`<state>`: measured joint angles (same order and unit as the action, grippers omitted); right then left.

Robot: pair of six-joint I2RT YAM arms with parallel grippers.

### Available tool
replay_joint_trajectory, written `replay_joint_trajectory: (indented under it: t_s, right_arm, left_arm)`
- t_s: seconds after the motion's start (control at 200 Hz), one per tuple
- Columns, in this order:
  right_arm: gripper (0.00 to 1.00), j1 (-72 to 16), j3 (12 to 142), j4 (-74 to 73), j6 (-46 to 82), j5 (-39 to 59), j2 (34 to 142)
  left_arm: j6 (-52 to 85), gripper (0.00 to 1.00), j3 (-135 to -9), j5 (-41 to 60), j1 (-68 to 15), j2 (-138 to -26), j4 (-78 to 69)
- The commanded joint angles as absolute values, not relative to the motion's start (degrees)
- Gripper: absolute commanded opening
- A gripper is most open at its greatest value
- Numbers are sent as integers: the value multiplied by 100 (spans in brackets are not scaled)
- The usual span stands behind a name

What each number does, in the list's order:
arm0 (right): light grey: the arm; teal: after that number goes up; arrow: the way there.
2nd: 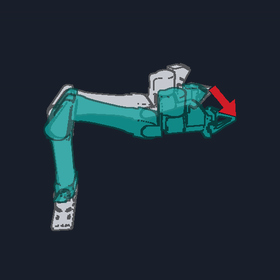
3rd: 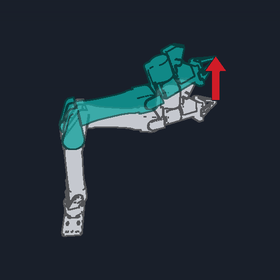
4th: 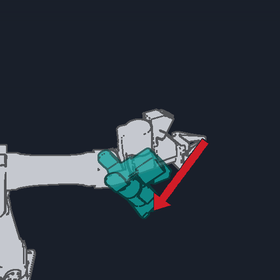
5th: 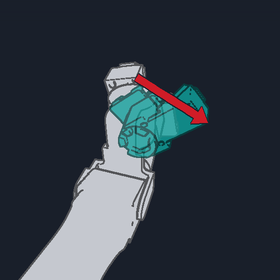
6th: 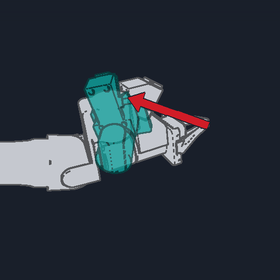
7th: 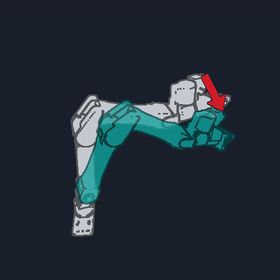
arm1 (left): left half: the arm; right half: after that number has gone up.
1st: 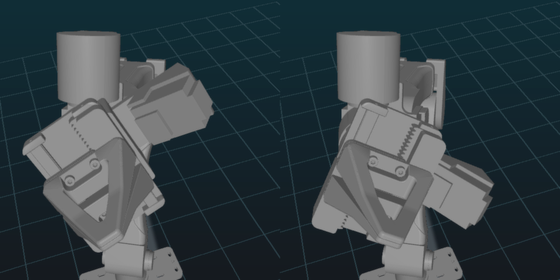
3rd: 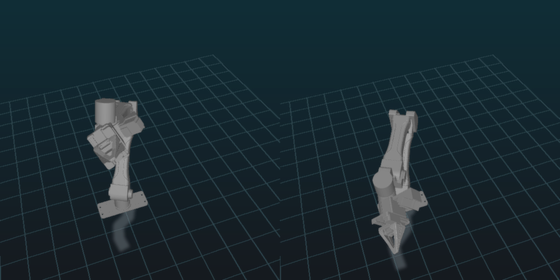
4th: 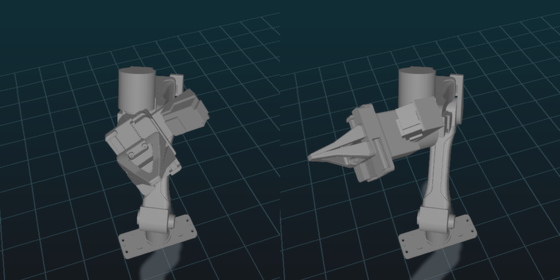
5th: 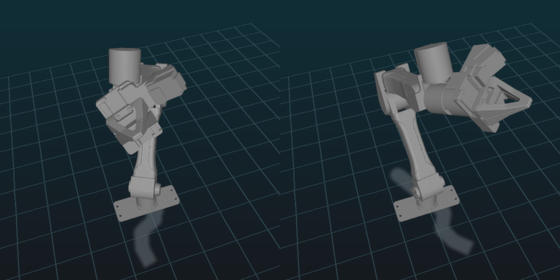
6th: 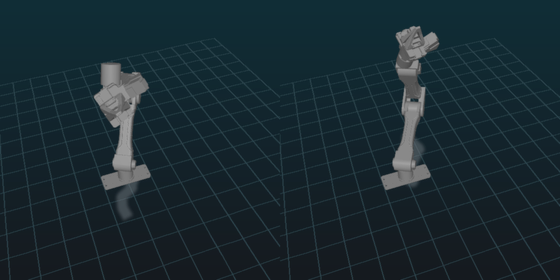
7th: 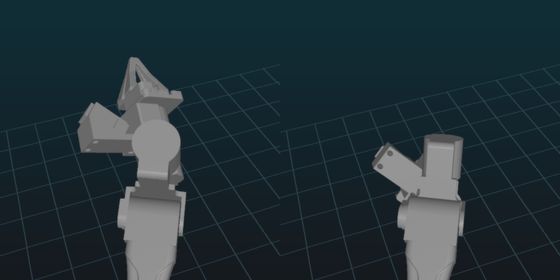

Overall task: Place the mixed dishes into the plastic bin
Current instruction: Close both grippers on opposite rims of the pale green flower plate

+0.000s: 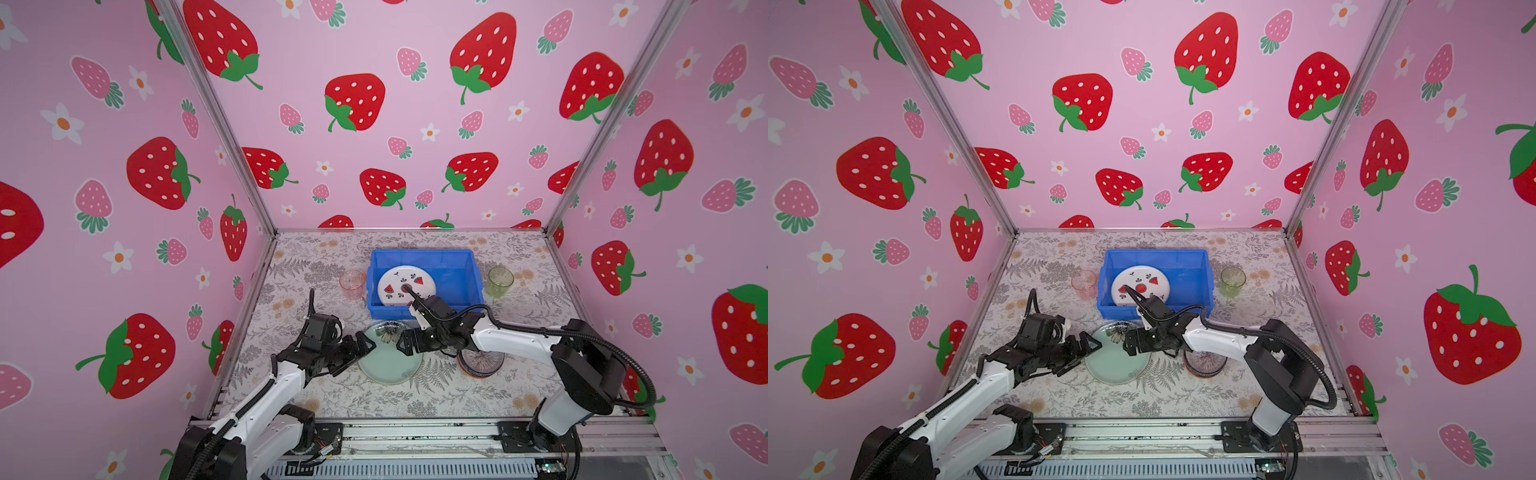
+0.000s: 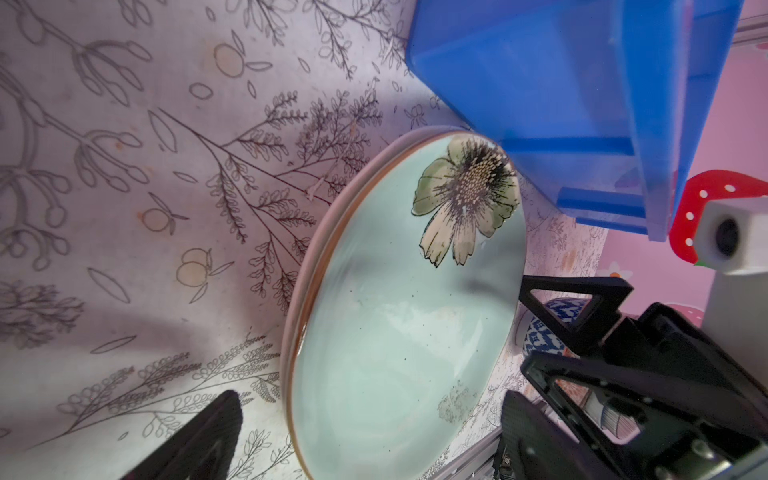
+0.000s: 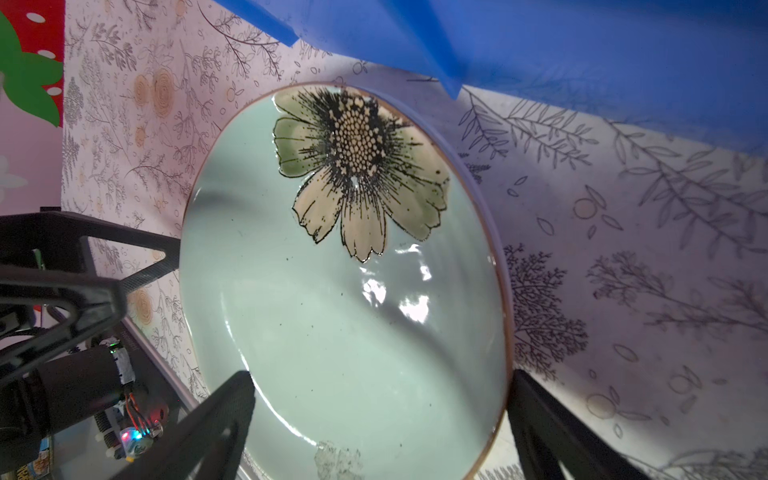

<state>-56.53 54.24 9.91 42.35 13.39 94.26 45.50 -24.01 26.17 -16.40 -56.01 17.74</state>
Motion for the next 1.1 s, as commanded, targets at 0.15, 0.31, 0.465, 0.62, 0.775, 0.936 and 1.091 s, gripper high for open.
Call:
replay_joint_trajectory:
  t_s: [0.15,0.31,0.465,0.62,0.775,0.936,1.091]
  right_arm:
    - [96,-5770,5510,713,4346,1581,9539]
    - [96,-5783,5493,564,4402,1701,9598]
    - [96,-5792,5484,433,4452,1822,9650]
    - [96,-5815,5476,328,4487,1898,9690]
    - [96,-5817,5467,298,4495,1920,9703]
    - [96,-5825,5458,198,4521,2012,9730]
    - [96,-5821,5458,176,4533,1996,9694]
  left_arm:
    - [4640,100,-2347,2733,-1660,-5659,1611]
    - [4660,100,-2338,2755,-1661,-5637,1568]
    - [4719,97,-2304,2791,-1659,-5616,1490]
    - [4830,92,-2209,2838,-1661,-5616,1316]
    - [4915,86,-2153,2883,-1659,-5599,1207]
    - [4934,77,-2145,2888,-1661,-5570,1203]
    - [5001,65,-2162,2859,-1655,-5460,1217]
